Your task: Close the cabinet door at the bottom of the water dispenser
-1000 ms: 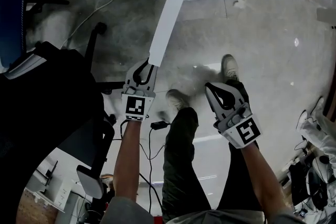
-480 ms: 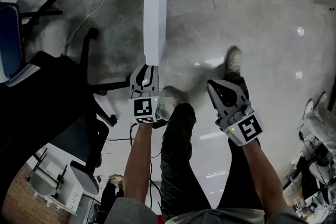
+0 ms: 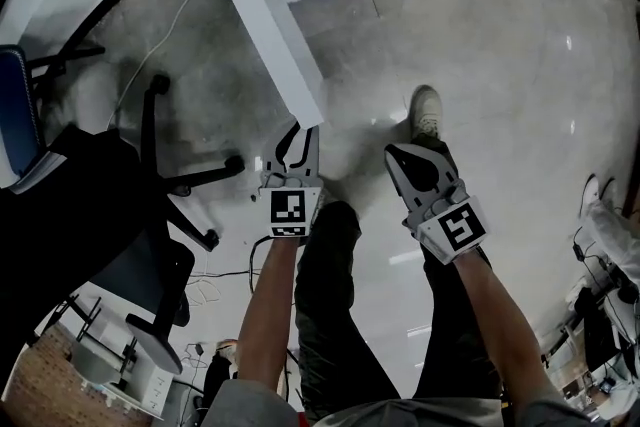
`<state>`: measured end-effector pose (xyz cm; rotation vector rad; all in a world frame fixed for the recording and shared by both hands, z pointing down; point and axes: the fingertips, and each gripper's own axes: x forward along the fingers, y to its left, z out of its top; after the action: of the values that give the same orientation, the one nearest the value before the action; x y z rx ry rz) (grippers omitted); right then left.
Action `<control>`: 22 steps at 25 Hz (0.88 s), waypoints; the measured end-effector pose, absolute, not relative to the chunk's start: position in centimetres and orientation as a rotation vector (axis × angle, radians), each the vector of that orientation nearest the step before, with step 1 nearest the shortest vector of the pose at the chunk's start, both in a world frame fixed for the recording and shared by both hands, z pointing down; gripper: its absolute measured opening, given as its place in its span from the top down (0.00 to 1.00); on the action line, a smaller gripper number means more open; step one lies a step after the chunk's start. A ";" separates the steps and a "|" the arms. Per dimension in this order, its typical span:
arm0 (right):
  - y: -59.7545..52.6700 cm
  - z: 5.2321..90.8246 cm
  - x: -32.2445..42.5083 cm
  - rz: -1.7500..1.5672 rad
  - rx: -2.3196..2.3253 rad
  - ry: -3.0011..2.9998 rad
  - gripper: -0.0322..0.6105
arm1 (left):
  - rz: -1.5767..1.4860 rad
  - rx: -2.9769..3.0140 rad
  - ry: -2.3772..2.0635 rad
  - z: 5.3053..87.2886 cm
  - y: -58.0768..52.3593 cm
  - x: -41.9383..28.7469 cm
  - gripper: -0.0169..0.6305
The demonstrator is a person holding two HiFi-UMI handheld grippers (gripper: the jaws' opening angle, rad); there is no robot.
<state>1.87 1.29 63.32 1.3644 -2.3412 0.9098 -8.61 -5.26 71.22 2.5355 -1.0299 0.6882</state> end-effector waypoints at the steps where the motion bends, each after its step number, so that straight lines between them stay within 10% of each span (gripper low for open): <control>1: 1.2 63.9 2.2 0.923 1.362 -2.330 0.94 | 0.689 2.552 -1.003 71.2 -5.3 -7.6 0.86; 22: -6.3 73.2 6.1 0.742 1.294 -2.174 0.84 | 0.837 2.835 -0.548 69.9 -9.7 3.5 0.95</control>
<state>6.05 -6.27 73.25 1.2936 -2.1737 0.7416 3.46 -9.68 69.86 2.8347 -0.5483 0.8374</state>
